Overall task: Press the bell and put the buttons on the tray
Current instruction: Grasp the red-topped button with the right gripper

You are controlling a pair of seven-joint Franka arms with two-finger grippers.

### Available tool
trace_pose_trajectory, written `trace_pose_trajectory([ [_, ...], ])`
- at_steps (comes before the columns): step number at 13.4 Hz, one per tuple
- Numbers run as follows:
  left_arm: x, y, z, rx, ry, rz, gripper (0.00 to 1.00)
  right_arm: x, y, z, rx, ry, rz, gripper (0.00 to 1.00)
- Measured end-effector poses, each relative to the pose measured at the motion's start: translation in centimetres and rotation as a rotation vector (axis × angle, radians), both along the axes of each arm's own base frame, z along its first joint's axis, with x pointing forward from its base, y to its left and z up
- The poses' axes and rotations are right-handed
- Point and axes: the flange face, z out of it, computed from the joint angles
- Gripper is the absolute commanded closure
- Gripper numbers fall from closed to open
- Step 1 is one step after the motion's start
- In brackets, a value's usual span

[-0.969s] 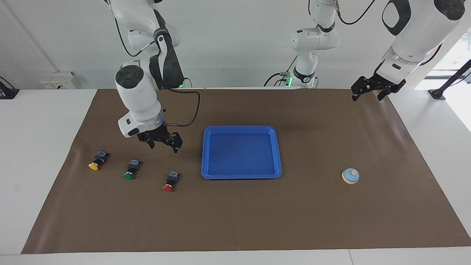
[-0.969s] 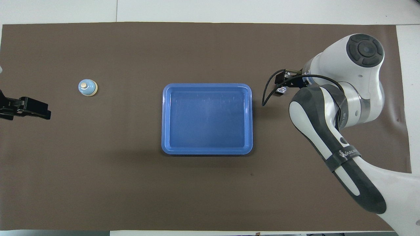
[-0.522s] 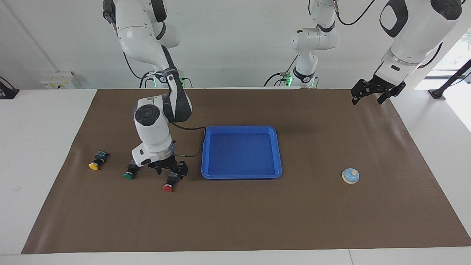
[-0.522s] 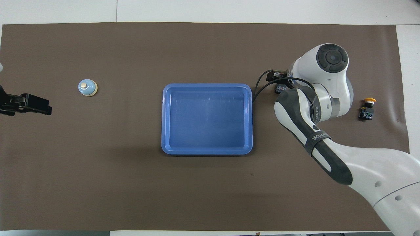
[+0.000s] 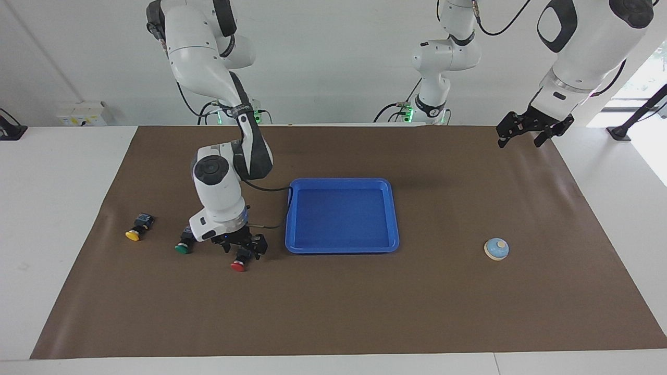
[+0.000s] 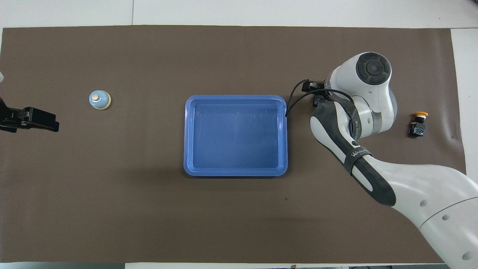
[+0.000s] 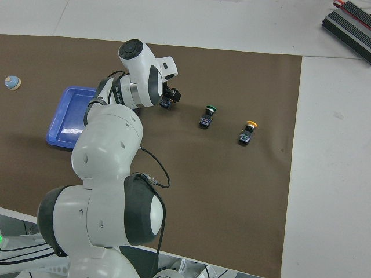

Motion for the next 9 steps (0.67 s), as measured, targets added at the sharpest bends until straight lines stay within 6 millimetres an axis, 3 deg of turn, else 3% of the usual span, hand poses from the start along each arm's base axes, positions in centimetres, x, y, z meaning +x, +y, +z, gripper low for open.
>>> trace_pose_trajectory([
  [2, -0.05, 0.01, 0.08, 0.000, -0.001, 0.000, 0.00, -0.19, -0.18, -0.74, -0.004, 0.013, -0.001, 0.00],
  [3, -0.06, 0.03, 0.11, 0.000, -0.001, 0.001, 0.00, -0.28, -0.29, -1.04, -0.006, 0.018, -0.002, 0.06],
  [4, -0.09, 0.07, 0.19, 0.000, -0.003, 0.001, 0.00, -0.33, -0.40, -1.19, -0.008, 0.021, -0.003, 0.22],
  [5, -0.13, 0.13, 0.28, 0.000, -0.005, 0.002, 0.00, -0.34, -0.47, -1.23, -0.009, 0.022, -0.004, 0.50],
  [6, -0.17, 0.21, 0.38, 0.000, -0.007, 0.004, 0.00, -0.35, -0.50, -1.24, -0.009, 0.022, -0.004, 0.88],
  [7, -0.22, 0.31, 0.47, 0.000, -0.009, 0.006, 0.00, -0.35, -0.48, -1.24, -0.009, 0.022, -0.004, 1.00],
  [9, -0.29, 0.46, 0.62, 0.000, -0.012, 0.008, 0.00, -0.38, -0.39, -1.26, -0.009, 0.024, -0.002, 1.00],
])
